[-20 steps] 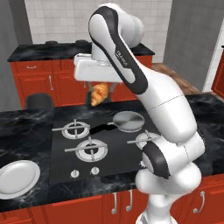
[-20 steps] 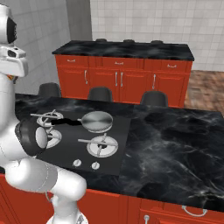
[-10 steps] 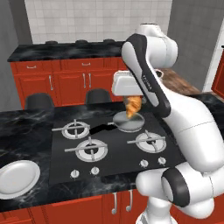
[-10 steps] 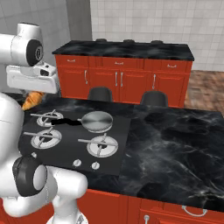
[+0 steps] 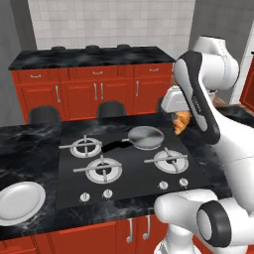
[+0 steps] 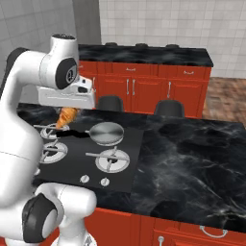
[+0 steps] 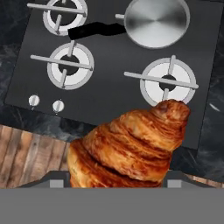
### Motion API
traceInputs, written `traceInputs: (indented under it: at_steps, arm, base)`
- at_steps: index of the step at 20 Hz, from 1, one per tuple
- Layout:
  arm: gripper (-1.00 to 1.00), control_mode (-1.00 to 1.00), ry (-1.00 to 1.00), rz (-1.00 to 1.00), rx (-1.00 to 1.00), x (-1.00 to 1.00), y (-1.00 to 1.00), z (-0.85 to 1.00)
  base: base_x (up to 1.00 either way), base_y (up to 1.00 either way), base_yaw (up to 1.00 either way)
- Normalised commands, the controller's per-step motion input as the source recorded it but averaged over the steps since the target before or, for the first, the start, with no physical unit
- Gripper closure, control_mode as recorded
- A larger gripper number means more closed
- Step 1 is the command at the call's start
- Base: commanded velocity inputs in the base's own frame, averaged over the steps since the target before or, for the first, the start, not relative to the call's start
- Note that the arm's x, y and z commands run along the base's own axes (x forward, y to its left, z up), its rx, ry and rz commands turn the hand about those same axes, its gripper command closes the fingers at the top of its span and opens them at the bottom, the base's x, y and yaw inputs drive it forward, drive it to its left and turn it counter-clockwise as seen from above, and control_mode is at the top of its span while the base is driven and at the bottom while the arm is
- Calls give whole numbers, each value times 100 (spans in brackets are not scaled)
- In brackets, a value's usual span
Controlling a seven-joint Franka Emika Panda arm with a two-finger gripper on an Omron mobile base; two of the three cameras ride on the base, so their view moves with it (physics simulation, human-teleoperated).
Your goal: Pick the croissant and place it on the pan. Then turn on the stove to warm the croissant.
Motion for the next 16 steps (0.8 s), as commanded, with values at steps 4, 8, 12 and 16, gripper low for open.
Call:
traceInputs:
  at_steps: [4, 8, 12, 16]
  arm:
    - [100, -100, 4, 0, -4, 18, 0, -22]
    - [100, -100, 3, 0, -12, 80, 8, -56]
    - [100, -100, 2, 0, -11, 87, 2, -47]
    - [100, -100, 0, 0, -5, 58, -11, -37]
  base:
    - [0, 0, 0]
    - [0, 0, 0]
    - [0, 0, 0]
    - [0, 0, 0]
